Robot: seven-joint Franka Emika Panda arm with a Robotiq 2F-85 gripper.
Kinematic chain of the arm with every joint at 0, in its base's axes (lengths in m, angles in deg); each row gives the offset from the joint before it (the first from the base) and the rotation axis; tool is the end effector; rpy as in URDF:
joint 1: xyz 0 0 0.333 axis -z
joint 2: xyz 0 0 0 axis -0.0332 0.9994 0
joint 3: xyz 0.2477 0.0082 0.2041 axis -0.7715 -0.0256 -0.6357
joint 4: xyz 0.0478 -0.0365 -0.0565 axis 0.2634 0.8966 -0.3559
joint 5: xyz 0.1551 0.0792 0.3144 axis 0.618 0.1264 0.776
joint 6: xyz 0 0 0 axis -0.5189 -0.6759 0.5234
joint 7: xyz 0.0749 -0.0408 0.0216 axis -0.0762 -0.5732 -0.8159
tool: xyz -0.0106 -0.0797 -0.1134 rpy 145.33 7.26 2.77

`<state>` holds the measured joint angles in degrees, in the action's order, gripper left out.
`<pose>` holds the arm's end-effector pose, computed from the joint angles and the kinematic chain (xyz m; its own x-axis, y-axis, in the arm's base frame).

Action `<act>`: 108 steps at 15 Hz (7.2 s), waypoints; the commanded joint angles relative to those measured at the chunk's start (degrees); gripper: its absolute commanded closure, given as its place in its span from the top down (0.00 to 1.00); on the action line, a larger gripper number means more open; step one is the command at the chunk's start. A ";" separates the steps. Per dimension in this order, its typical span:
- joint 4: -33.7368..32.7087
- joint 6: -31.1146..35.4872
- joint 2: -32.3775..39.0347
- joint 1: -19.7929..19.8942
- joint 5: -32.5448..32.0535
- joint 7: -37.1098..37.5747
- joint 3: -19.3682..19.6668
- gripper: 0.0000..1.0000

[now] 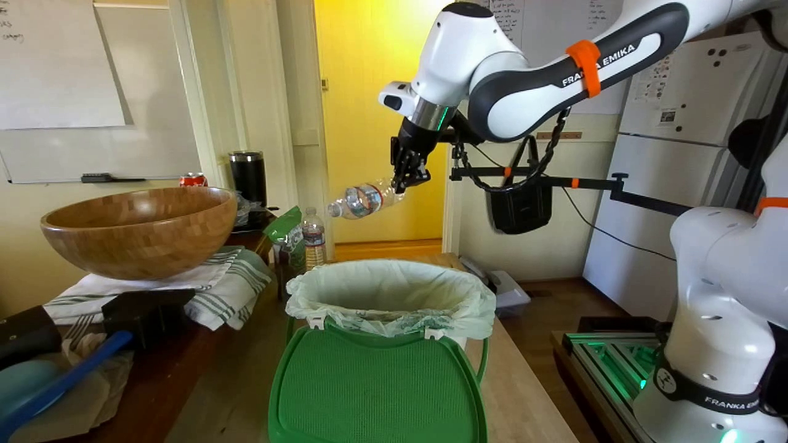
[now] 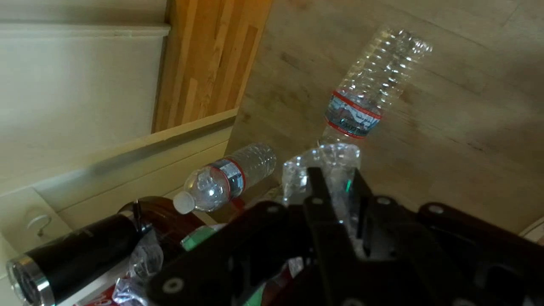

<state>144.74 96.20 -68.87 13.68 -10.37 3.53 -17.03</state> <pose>0.4284 -0.1983 0.5122 0.8527 0.5219 0.0215 0.4275 -0.7210 0.5453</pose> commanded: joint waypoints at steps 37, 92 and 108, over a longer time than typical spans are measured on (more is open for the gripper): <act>4.98 -3.65 -9.01 -12.24 -22.15 -2.84 0.39 1.00; -22.29 3.42 43.74 11.08 37.07 -9.12 -3.02 0.93; -24.29 -5.21 42.14 10.47 36.37 -9.76 -3.79 0.57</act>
<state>119.68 92.22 -25.23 24.08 26.31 -5.30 -20.37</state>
